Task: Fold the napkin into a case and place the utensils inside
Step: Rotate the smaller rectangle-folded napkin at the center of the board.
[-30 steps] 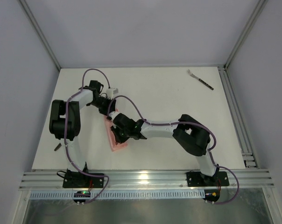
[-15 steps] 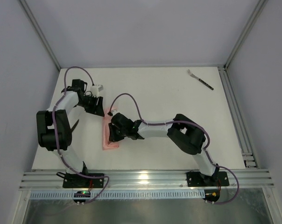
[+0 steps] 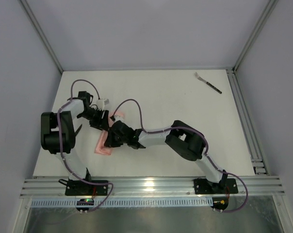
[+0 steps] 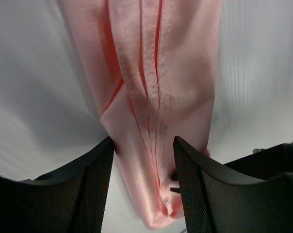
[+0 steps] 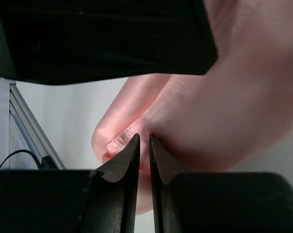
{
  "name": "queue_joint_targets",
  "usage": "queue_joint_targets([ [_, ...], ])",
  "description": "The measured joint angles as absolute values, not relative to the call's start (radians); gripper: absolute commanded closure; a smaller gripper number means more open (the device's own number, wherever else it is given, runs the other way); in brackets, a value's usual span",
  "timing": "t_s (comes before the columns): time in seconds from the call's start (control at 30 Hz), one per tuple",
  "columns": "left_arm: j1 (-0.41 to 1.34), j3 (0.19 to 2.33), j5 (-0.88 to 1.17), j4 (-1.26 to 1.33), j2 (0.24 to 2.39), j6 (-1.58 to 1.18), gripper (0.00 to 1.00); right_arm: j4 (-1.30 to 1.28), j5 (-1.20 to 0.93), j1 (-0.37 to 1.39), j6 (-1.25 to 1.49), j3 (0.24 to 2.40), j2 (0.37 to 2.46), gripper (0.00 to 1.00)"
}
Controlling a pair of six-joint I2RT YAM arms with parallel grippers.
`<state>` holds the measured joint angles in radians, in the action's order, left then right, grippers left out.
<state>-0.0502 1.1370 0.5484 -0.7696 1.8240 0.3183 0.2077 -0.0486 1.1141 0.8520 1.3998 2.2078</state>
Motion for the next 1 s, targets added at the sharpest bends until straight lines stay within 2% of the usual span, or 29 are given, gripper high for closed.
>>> queue_joint_targets([
  [0.07, -0.03, 1.139, 0.545, -0.766, 1.824, 0.318, 0.46, 0.223, -0.048, 1.122, 0.872, 1.417, 2.226, 0.83],
  [0.17, 0.014, 1.142, 0.541, -0.757, 1.832, 0.316, 0.62, 0.235, -0.047, 1.125, 0.888, 1.422, 2.233, 0.83],
  [0.2, 0.028, 1.144, 0.542, -0.753, 1.839, 0.319, 0.74, 0.235, -0.047, 1.126, 0.891, 1.422, 2.233, 0.83],
  [0.3, 0.045, 1.146, 0.548, -0.748, 1.857, 0.323, 0.84, 0.236, -0.046, 1.127, 0.893, 1.421, 2.233, 0.83],
  [0.47, 0.046, 1.145, 0.561, -0.752, 1.86, 0.351, 0.89, 0.241, -0.032, 1.128, 0.871, 1.409, 2.223, 0.82],
  [0.5, 0.048, 1.146, 0.567, -0.757, 1.862, 0.361, 0.92, 0.239, -0.025, 1.129, 0.864, 1.398, 2.214, 0.81],
  [0.67, 0.07, 1.146, 0.597, -0.787, 1.871, 0.407, 1.0, 0.27, -0.035, 1.119, 0.85, 1.336, 2.177, 0.71],
  [0.8, 0.111, 1.146, 0.599, -0.796, 1.871, 0.432, 1.0, 0.294, -0.065, 1.111, 0.814, 1.319, 2.165, 0.62],
  [1.0, 0.161, 1.146, 0.603, -0.809, 1.877, 0.44, 1.0, 0.263, -0.094, 1.099, 0.694, 1.256, 2.055, 0.57],
])
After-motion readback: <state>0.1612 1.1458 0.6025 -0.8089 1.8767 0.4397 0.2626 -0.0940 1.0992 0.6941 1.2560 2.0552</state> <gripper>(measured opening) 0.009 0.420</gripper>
